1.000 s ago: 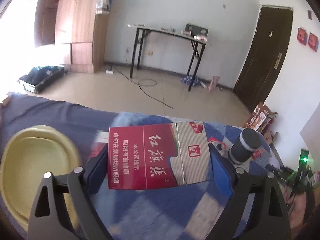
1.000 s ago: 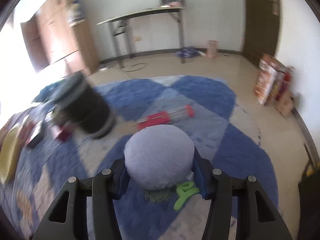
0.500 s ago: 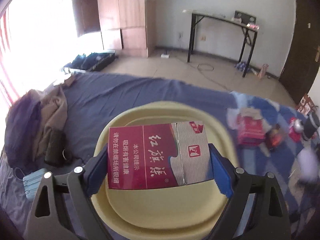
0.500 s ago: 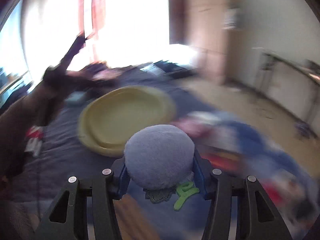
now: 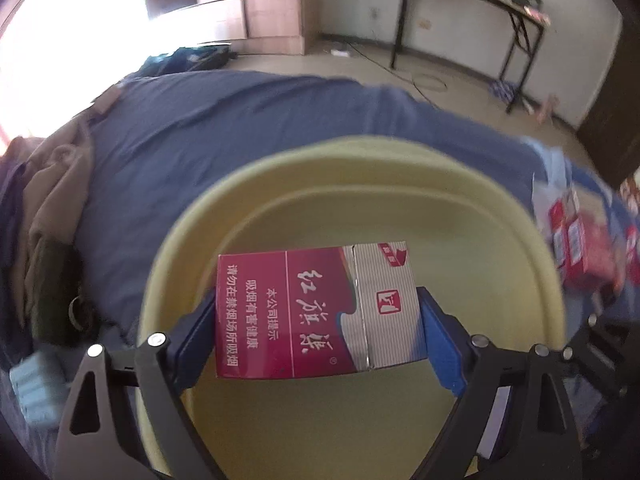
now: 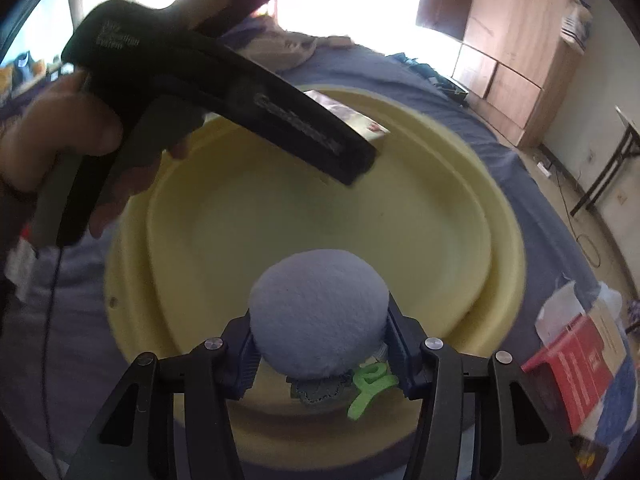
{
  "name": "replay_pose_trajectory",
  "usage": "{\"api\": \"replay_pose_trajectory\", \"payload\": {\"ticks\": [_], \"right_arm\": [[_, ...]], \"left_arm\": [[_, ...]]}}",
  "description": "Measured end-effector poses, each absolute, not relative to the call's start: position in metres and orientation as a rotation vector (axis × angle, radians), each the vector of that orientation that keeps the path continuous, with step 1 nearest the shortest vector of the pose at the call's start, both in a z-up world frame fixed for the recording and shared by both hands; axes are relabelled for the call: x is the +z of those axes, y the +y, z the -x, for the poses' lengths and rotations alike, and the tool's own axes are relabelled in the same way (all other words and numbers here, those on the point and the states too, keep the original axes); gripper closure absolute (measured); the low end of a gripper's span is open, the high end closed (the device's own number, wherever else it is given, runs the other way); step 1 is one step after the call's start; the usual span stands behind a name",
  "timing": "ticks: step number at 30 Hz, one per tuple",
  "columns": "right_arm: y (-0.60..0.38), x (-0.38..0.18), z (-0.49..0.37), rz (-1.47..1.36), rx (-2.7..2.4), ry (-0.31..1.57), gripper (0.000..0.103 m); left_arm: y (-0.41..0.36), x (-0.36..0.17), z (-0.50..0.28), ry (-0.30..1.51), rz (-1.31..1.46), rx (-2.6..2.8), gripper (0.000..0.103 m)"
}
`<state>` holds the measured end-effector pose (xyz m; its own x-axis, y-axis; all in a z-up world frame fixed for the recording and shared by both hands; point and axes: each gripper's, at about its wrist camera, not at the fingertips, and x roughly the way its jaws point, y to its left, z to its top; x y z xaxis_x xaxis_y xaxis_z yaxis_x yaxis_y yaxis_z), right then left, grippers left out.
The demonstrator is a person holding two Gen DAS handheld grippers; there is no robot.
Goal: Organize rigid objects
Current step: 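Carry the box and pompom into the yellow basin and open both tools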
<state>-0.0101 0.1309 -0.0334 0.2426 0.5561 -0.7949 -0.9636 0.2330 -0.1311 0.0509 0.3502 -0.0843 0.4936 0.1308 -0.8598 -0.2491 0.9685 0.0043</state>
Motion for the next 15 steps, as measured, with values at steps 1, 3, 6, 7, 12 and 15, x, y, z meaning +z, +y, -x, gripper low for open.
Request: {"api": "replay_pose_trajectory", "payload": {"ticks": [1,3,6,7,12,15], "right_arm": [[0.140,-0.040,0.013,0.739,1.164,0.704,0.051],[0.143,-0.044,0.014,0.764,1.154,0.695,0.051],[0.140,-0.041,0.028,0.746,1.160,0.685,0.047],[0.139,-0.040,0.031,0.751,1.160,0.673,0.045],[0.123,-0.031,0.056,0.683,1.170,0.656,0.000],[0.075,0.008,0.072,0.600,1.161,0.565,0.000]], "left_arm": [[0.350,-0.088,-0.053,1.042,0.122,0.235,0.013],[0.347,-0.095,-0.056,1.058,0.135,0.211,0.012],[0.349,-0.102,-0.060,1.083,0.143,0.231,0.011],[0.349,-0.100,-0.059,1.078,0.148,0.215,0.011],[0.351,-0.064,-0.032,0.891,0.247,0.123,0.000],[0.333,-0.033,-0.020,0.817,0.217,0.097,0.000]]}}
